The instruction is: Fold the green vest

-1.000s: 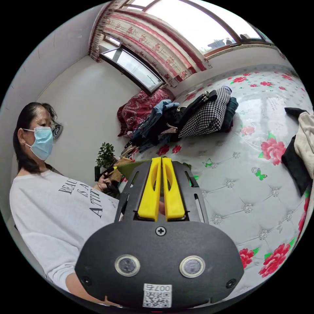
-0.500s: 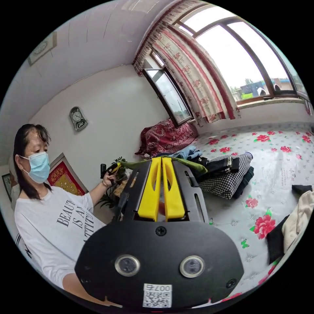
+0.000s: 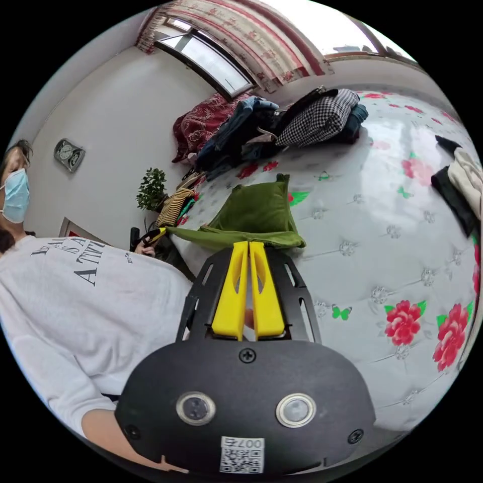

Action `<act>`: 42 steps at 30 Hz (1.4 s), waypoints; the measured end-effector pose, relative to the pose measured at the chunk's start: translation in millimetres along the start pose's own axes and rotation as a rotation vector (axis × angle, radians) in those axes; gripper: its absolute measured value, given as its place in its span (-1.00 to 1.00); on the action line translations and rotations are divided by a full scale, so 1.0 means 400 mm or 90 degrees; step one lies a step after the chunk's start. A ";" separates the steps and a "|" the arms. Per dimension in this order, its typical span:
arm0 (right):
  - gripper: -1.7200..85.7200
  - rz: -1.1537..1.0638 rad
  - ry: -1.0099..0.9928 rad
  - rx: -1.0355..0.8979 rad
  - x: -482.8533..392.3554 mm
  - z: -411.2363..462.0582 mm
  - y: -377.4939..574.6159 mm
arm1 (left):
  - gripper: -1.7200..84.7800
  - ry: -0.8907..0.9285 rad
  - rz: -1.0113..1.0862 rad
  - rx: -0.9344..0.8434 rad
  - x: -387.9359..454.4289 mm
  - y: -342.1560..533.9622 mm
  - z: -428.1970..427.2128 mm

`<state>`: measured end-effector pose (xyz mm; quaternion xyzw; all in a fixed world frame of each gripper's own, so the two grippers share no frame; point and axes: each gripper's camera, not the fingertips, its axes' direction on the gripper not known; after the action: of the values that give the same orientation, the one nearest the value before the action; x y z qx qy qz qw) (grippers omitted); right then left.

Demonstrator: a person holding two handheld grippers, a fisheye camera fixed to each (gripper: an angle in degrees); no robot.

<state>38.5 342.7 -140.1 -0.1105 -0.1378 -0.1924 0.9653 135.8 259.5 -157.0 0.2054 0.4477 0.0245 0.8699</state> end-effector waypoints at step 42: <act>-0.90 -0.031 0.122 -0.101 0.098 0.338 -0.672 | -0.82 -0.144 0.052 -0.154 -0.088 -0.503 0.644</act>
<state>-65.1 122.9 41.6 -0.1642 -0.0319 -0.2354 0.9574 289.4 -18.7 -73.6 0.1186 0.3321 0.0906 0.9314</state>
